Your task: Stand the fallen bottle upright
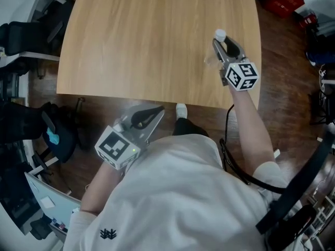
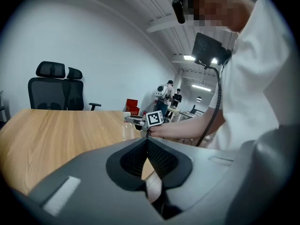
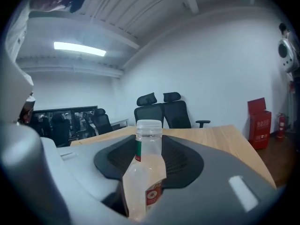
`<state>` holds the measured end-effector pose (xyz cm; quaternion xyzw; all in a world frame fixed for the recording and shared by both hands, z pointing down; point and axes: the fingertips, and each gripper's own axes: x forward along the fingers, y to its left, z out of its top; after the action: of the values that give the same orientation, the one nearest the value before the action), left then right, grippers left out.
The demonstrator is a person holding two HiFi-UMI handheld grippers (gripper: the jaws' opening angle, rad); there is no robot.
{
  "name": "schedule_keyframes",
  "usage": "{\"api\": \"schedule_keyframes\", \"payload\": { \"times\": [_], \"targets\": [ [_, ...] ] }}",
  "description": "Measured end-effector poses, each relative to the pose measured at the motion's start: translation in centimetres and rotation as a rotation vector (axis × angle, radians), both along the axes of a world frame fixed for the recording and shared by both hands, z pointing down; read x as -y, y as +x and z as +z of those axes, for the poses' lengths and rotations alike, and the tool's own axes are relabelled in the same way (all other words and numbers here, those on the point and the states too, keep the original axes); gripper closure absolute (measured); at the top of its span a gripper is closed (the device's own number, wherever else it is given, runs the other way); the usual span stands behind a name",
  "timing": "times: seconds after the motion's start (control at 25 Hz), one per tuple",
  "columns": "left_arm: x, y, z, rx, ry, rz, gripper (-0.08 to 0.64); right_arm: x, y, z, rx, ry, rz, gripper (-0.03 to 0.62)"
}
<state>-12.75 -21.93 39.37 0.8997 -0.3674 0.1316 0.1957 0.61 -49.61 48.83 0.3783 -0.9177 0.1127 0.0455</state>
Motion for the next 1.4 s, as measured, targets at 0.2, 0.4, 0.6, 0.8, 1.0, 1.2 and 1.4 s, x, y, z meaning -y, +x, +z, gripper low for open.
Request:
{"api": "schedule_keyframes", "payload": {
  "times": [0.2, 0.4, 0.6, 0.8, 1.0, 1.2, 1.4],
  "targets": [
    [-0.5, -0.4, -0.4, -0.012, 0.042, 0.013, 0.560, -3.5, 0.8, 0.7, 0.020, 0.047, 0.026, 0.414],
    [-1.7, 0.0, -0.5, -0.031, 0.063, 0.060, 0.560, -6.9, 0.3, 0.3, -0.091, 0.166, 0.020, 0.411],
    [-3.8, -0.8, -0.1, -0.011, 0.081, 0.084, 0.560, -8.1, 0.1, 1.4, -0.175, 0.177, 0.025, 0.417],
    [-5.5, -1.9, -0.8, 0.011, 0.125, 0.084, 0.560, -7.6, 1.9, 1.6, -0.216, 0.140, 0.076, 0.356],
    [-9.1, -4.1, -2.3, -0.022, 0.200, 0.035, 0.560, -12.9, 4.6, -0.9, -0.173, 0.113, 0.165, 0.344],
    [-13.8, -4.5, -1.5, -0.068, 0.204, 0.057, 0.560, -25.1, 5.5, -4.5, -0.170, 0.104, 0.165, 0.344],
    [-16.9, -6.7, 0.3, -0.052, 0.194, 0.062, 0.560, -35.2, 2.2, -5.0, -0.218, 0.041, 0.093, 0.344]
  ]
}}
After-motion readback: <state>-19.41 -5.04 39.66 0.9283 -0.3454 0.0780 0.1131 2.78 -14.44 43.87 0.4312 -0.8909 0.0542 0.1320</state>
